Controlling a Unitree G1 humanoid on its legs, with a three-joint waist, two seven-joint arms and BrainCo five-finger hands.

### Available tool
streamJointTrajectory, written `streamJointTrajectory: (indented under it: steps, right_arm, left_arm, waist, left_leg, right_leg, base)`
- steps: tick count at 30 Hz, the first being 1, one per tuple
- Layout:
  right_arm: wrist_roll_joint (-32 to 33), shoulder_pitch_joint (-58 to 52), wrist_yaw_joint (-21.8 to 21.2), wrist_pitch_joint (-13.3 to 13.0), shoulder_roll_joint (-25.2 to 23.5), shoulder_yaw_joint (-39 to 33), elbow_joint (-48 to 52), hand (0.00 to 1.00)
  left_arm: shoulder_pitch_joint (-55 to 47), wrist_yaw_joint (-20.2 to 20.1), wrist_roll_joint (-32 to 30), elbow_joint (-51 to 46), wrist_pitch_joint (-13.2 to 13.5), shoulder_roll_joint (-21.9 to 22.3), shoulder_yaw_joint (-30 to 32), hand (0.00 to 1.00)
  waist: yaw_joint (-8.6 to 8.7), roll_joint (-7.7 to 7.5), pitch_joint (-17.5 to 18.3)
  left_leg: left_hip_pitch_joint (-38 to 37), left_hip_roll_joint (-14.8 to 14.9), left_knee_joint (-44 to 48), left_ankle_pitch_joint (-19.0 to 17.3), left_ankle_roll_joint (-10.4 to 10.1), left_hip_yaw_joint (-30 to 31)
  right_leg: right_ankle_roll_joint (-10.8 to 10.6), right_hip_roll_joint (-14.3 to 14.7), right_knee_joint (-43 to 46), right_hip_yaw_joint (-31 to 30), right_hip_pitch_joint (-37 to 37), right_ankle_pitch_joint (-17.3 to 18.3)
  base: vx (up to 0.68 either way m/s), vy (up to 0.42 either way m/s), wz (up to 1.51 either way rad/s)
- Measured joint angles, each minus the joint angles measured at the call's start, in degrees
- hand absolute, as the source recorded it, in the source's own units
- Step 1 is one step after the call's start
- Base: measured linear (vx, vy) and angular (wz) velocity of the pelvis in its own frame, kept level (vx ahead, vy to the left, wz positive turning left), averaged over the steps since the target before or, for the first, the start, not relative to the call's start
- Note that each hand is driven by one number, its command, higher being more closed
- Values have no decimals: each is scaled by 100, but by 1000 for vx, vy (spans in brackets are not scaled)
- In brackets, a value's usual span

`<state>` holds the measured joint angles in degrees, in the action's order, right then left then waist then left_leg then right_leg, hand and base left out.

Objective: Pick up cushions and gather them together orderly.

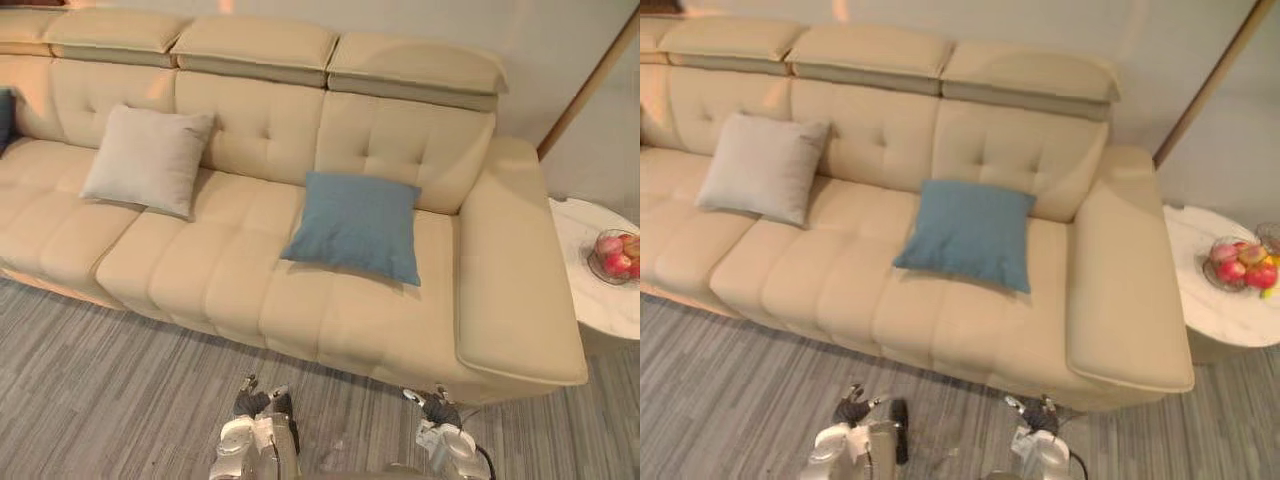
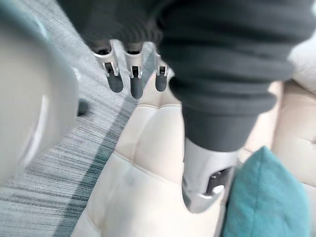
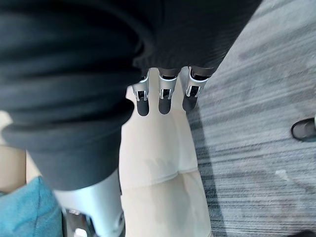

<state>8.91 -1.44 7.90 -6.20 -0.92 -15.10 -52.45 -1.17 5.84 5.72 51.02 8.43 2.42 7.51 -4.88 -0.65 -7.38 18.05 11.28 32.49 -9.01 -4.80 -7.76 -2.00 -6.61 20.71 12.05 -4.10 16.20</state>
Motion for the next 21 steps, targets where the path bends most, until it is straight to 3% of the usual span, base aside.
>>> streamJointTrajectory:
  steps: [2, 3, 4, 5, 6, 11, 18, 21]
  right_arm:
    - [-11, -65, -17, 16, -9, -9, -25, 0]
    - [-30, -78, -53, 34, -52, -61, -147, 0]
    - [-43, -82, -75, 55, -113, -42, -214, 0]
    - [-119, -92, -134, 87, -223, -42, -381, 0]
    - [-196, -91, -148, 91, -194, -49, -494, 0]
    - [-217, -72, -158, 91, -67, -271, -709, 0]
    - [-281, -56, -140, 103, 206, -500, -948, 0]
    - [-395, -36, -125, 103, 282, -500, -956, 0]
  left_arm:
    - [-24, -10, -28, 89, -9, 5, 14, 0]
    - [-65, -11, -105, 193, -12, -23, 55, 0]
    - [-65, 0, -120, 204, -19, -109, 52, 0]
    - [-116, 6, -132, 228, -23, -283, 45, 0]
    - [-181, 5, -208, 303, -30, -380, 43, 0]
    - [-200, 4, -350, 580, -43, -529, 27, 0]
    - [-278, -20, -502, 836, -108, -597, 3, 0]
    - [-253, -39, -565, 935, -139, -607, 4, 0]
  waist:
    - [35, 66, 13]
    - [101, 86, 39]
    - [112, 27, 42]
    - [141, -171, 175]
    - [178, -211, 214]
    - [229, -150, 255]
    - [261, -36, 368]
    - [272, -55, 353]
  left_leg:
    - [-162, 84, 153, -416, -99, 87]
    - [-369, -4, -311, -647, -116, 11]
    - [-403, -97, -443, -561, -96, -54]
    - [-576, -321, -930, -367, 8, -181]
    - [-719, -482, -1194, -237, 97, -209]
    - [-932, -754, -1666, -39, 154, -234]
    - [-1296, -811, -2040, 189, 170, -56]
    - [-1421, -808, -2089, 189, 169, 76]
  right_leg:
    - [-122, -22, 3, -12, -38, -81]
    - [-311, -9, -78, -117, -91, -176]
    - [-351, -66, -171, -200, -80, -220]
    - [-365, -166, -527, -364, -38, -389]
    - [-341, -214, -866, -493, 122, -567]
    - [-345, -320, -1417, -632, 372, -991]
    - [-369, -219, -1715, -618, 659, -1032]
    - [-344, -183, -1821, -613, 821, -1049]
  base:
    - [-93, 304, 3]
    - [-92, 295, 4]
    - [-115, 245, -7]
    - [-82, 196, -11]
    - [-50, 188, -7]
    - [-36, 107, 5]
    - [42, -39, 0]
    - [73, -60, -3]
